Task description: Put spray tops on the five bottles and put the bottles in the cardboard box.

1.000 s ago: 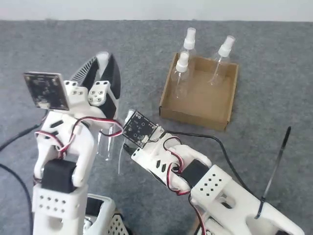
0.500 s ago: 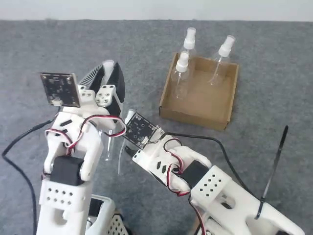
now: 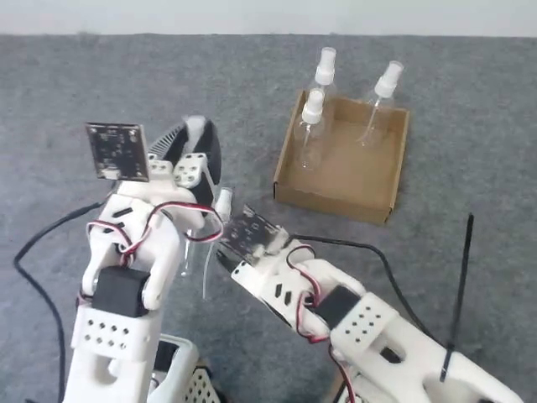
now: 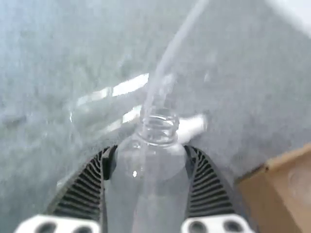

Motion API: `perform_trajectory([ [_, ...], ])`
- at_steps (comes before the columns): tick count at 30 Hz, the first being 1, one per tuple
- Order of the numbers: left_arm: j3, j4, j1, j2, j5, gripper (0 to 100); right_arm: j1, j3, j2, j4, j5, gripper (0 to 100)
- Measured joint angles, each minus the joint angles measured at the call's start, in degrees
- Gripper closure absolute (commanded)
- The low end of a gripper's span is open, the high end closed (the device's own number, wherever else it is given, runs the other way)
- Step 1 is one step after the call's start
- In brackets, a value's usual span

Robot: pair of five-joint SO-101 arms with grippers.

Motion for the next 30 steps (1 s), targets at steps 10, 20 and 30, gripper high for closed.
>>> perform_trajectory([
  [10, -0.1, 6.2, 2.7, 0.0, 0.4, 99, 0.0, 6.9, -9.5, -9.6, -5.5, 99.1],
  [20, -2.6, 15.6, 5.7, 0.0, -6.3, 84, -0.1, 7.4, -9.9, -9.6, -5.9, 99.1],
  [30, -7.1, 20.8, 1.8, 0.0, -7.6, 82, 0.3, 7.5, -9.9, -9.6, -5.9, 99.1],
])
